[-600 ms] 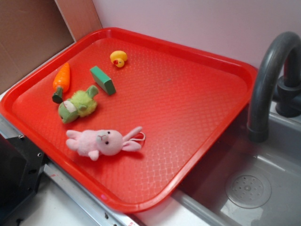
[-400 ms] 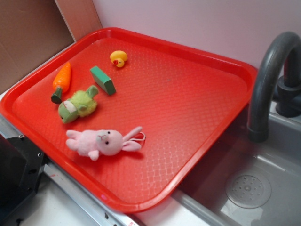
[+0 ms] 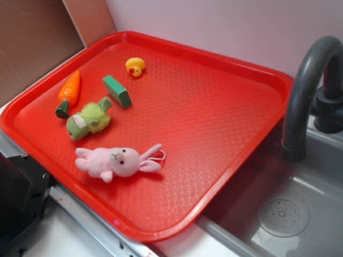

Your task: Grab the carrot.

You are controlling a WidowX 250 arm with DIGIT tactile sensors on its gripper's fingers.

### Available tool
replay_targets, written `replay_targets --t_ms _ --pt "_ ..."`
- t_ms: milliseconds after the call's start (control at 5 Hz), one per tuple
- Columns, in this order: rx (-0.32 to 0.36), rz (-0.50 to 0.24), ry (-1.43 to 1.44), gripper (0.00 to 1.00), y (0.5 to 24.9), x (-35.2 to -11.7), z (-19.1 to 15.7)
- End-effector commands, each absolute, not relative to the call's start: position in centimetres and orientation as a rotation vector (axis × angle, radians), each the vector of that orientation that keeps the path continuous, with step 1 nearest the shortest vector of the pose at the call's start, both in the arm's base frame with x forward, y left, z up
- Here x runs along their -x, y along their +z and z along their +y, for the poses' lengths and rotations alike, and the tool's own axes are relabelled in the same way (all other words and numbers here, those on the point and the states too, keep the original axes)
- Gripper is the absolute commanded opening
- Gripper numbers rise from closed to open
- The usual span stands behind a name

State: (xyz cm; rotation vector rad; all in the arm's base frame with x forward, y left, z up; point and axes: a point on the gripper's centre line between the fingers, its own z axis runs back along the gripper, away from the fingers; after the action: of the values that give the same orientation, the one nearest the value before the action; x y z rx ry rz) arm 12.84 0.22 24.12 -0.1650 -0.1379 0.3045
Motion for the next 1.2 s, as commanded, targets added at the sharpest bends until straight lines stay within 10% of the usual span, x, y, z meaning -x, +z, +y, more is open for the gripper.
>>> replay_targets --t_ms 0,1000 --pt "0.182 -0.247 0.781 1.0 22.3 -16.3 6.0" --pt "-0.154 -0.232 0.928 1.0 9.4 -19.1 12.3"
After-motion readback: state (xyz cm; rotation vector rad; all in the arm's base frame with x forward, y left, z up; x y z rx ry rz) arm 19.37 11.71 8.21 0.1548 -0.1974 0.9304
